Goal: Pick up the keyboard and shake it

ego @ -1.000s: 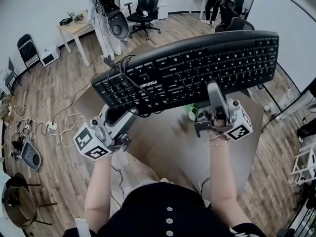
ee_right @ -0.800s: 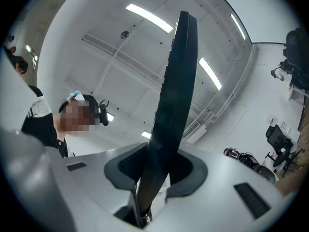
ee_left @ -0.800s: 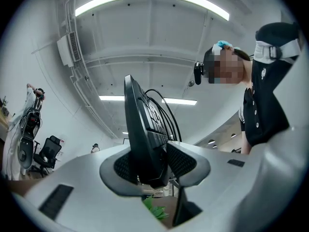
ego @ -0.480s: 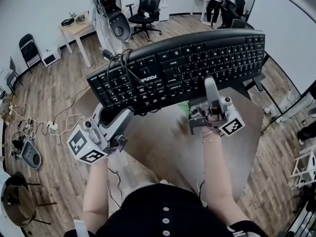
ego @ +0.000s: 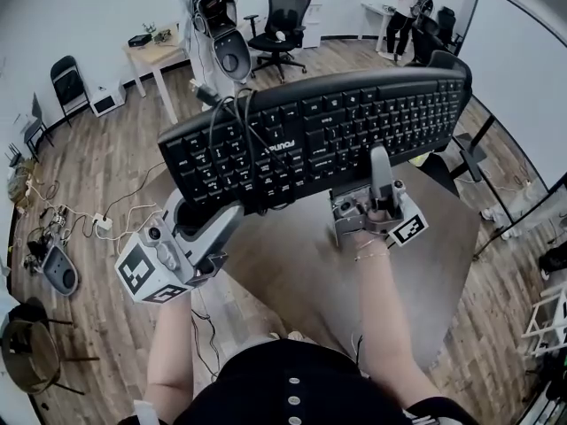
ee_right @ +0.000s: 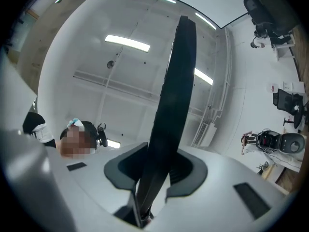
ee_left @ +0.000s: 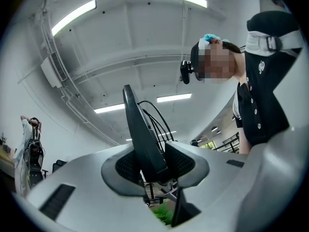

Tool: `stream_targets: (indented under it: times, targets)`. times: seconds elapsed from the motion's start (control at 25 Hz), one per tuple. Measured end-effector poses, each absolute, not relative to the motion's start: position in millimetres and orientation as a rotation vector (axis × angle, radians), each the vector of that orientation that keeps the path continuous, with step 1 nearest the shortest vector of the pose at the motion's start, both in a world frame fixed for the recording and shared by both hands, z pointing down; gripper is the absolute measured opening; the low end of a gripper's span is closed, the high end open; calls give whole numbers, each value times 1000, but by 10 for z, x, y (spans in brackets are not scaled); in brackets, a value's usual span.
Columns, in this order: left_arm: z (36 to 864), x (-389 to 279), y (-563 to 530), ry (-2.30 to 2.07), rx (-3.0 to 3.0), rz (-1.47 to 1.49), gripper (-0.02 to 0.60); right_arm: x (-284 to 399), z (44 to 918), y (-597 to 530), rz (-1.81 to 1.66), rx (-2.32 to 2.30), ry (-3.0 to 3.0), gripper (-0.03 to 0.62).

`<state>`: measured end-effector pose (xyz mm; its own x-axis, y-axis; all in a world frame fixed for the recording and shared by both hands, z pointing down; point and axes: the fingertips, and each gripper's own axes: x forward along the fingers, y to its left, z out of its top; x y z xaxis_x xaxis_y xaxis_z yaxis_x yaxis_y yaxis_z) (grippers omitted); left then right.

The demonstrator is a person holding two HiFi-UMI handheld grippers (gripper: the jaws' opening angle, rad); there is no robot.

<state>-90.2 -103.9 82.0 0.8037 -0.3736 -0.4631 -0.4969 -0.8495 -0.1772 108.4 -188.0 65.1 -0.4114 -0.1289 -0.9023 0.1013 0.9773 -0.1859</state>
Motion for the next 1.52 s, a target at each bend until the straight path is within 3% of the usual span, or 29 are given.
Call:
stream_targets:
  times: [1.52]
  targets:
    - [819, -880, -1012, 671, -2679, 577, 141, 1100, 596, -1862, -244, 67, 1934, 110]
